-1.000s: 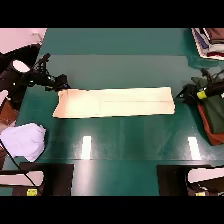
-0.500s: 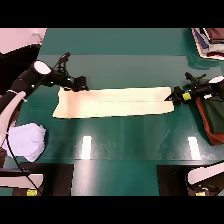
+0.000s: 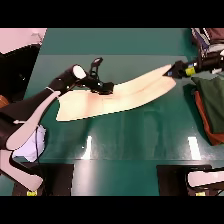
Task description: Fold the shirts.
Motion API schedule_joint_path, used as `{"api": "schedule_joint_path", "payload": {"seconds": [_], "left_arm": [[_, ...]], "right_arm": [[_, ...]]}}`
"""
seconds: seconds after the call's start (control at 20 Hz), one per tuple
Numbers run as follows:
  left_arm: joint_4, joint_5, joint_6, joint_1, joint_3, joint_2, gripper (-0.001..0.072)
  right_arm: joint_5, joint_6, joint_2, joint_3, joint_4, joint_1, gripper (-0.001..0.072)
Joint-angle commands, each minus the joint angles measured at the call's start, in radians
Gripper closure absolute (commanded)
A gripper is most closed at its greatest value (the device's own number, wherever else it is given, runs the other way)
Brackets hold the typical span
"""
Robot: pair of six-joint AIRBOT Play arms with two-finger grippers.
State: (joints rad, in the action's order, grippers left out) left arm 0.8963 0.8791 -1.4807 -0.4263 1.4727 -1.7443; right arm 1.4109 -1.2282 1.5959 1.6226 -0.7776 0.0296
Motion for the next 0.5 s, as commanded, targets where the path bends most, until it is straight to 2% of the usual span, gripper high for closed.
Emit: {"api": "schedule_joint_path", "payload": {"seconds": [0.0,0.25,0.45], "left_arm": [[0.001,0.017,-0.039,-0.048,0.066,-0.083,0.0679],[0.036,0.018,-0.066,-0.052,0.067,-0.102,0.0679],[0.043,-0.027,-0.085,-0.052,0.067,-0.102,0.0679]], "right_arm": [[0.007,-0.048,-0.052,0.137,0.005,0.099,0.0697],[0.002,-0.055,-0.051,0.215,0.082,0.221,0.0697],[-0.014,-0.055,-0.041,0.215,0.08,0.301,0.0697]]}}
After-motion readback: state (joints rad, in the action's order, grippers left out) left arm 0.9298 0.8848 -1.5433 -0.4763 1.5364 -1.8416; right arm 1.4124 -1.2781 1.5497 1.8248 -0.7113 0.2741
